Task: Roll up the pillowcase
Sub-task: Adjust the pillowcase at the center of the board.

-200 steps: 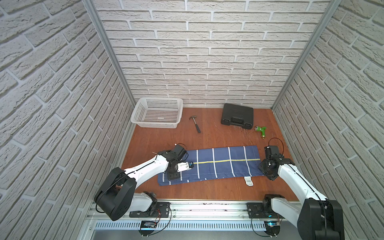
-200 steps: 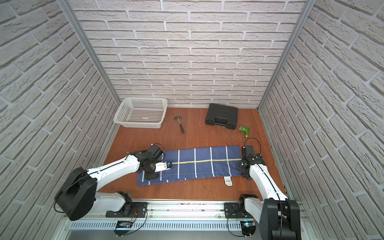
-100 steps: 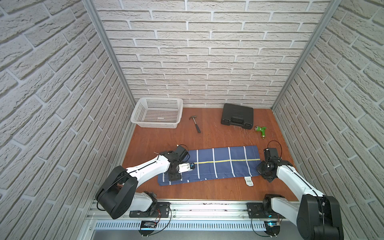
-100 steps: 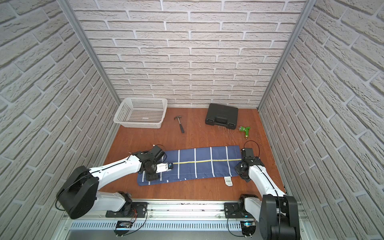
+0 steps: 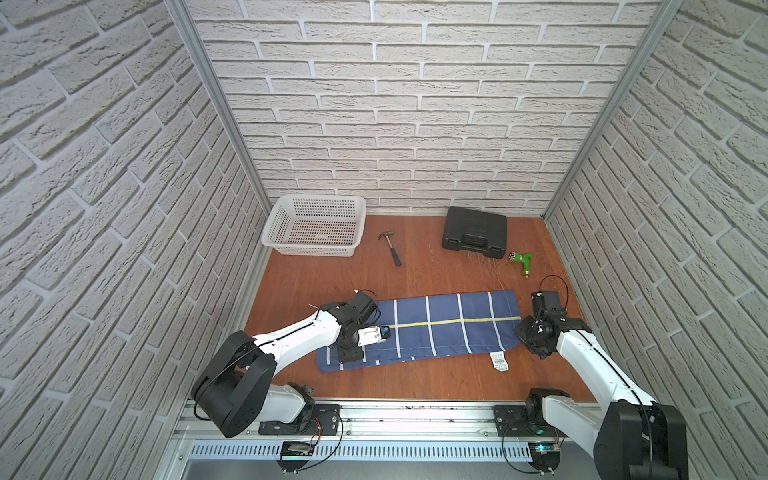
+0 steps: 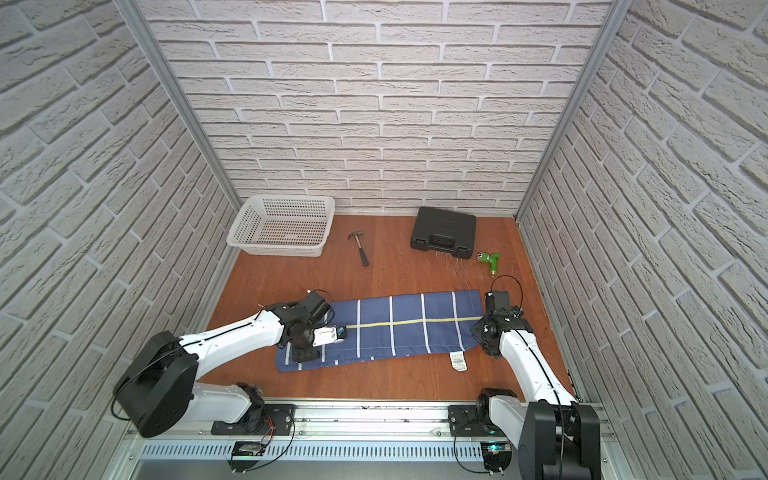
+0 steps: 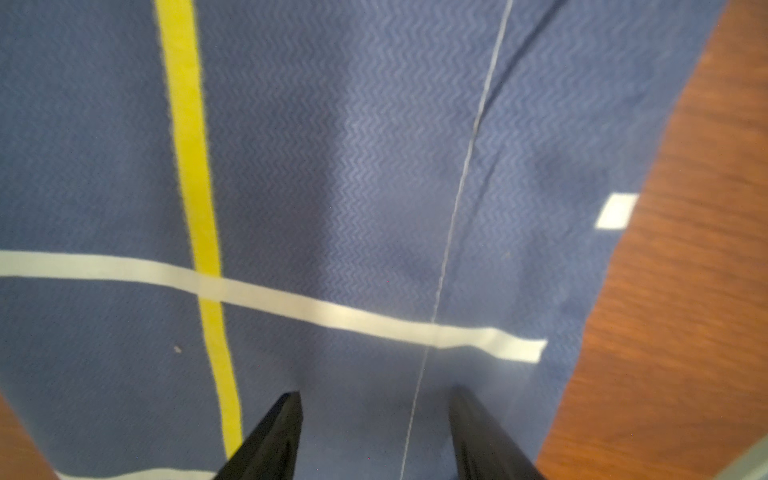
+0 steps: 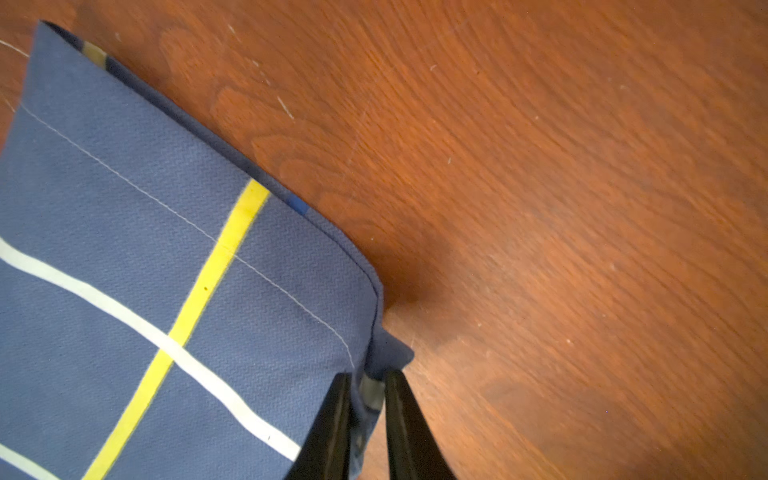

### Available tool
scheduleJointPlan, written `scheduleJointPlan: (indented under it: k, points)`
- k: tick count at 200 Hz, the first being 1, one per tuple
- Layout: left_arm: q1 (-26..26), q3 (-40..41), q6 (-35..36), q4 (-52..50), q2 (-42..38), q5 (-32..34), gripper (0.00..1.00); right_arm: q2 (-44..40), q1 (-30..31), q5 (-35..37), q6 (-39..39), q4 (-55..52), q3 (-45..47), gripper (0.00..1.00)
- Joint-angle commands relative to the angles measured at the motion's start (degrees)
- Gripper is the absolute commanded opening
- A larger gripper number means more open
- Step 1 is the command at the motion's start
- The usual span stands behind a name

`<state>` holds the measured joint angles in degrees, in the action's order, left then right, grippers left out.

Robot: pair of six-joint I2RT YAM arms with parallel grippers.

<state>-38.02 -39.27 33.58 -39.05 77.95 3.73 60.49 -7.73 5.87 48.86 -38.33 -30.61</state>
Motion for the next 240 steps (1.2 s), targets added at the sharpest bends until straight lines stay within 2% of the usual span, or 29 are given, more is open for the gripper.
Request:
scheduleJointPlan:
  k: [1,20,42,66,149,193,240]
  points:
    - [-0.30,-0.72,-0.10,-1.07,0.71,-0.99,0.61,-0.12,-0.62,-0.37,-0.79,0.63,-0.37,0.12]
    - [-0.30,-0.49,-0.54,-1.38,0.39,-1.17,0.61,-0.28,-0.62,-0.44,-0.81,-0.67,-1.49,0.12]
    - [-0.30,-0.02,-0.58,-1.27,-0.01,-1.34,0.61,-1.21,-0.62,-0.27,-0.95,-2.76,-2.02,0.27]
    - [-0.30,-0.11,-0.42,-1.46,0.32,-1.13,0.61,-2.13,-0.87,-1.34,0.01,-2.93,-1.03,0.28]
    - [-0.29,0.28,-0.39,-1.32,0.31,-1.27,0.61,-2.75,-0.91,-3.91,0.90,-4.25,-1.92,0.25]
    - [-0.29,0.63,-0.60,-1.40,0.04,-1.26,0.61,-1.40,-0.83,-2.86,0.11,-2.15,-0.61,0.20]
    - [-0.28,0.46,-0.68,-1.64,-0.17,-1.18,0.61,0.95,-2.33,-2.46,-0.65,1.39,0.82,0.07]
